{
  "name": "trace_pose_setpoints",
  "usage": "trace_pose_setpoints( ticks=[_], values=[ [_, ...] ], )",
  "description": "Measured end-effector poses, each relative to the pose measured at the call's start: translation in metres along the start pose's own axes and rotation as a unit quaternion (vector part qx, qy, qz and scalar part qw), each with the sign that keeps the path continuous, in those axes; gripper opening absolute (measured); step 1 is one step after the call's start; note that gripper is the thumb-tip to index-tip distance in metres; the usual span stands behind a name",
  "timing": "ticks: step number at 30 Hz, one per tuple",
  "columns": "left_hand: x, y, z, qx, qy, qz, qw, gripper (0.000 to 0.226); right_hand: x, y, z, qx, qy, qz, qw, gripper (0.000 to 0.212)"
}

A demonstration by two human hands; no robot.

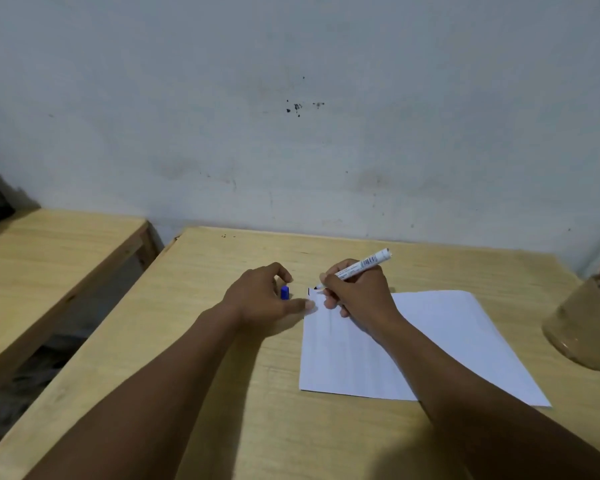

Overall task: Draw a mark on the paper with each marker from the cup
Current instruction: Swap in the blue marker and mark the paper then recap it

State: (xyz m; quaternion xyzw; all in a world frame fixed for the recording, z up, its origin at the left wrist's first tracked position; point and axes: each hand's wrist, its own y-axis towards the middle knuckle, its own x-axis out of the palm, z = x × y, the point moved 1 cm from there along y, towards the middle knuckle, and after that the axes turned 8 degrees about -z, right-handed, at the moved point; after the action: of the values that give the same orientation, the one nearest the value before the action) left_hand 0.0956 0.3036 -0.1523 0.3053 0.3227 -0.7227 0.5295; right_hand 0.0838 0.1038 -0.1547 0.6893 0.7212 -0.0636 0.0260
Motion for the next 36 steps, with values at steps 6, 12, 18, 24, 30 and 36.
trace_pose_setpoints(
  ticks=[6,12,18,24,30,36],
  values=[
    [0.004,0.008,-0.003,-0.010,0.034,-0.005,0.999,0.071,0.002,0.001,0.008,-0.013,-0.023,-0.009,1.000,0.010],
    [0.004,0.013,-0.003,-0.021,0.029,-0.018,0.999,0.074,0.003,0.004,0.011,-0.031,-0.048,-0.005,0.998,0.015],
    [0.003,0.011,-0.003,-0.022,0.021,-0.016,0.999,0.074,0.004,0.008,0.015,-0.032,-0.049,-0.024,0.998,0.011],
    [-0.001,0.006,0.000,-0.022,-0.021,-0.020,0.999,0.064,0.001,0.002,0.004,-0.004,-0.003,-0.018,1.000,0.011],
    [-0.012,-0.006,-0.007,0.014,-0.160,0.003,0.987,0.009,-0.014,0.001,-0.017,0.050,0.169,0.051,0.983,0.007],
    [-0.039,-0.007,0.037,0.042,-0.368,0.035,0.928,0.024,-0.051,-0.013,-0.070,0.041,0.291,0.039,0.955,0.003]
  ],
)
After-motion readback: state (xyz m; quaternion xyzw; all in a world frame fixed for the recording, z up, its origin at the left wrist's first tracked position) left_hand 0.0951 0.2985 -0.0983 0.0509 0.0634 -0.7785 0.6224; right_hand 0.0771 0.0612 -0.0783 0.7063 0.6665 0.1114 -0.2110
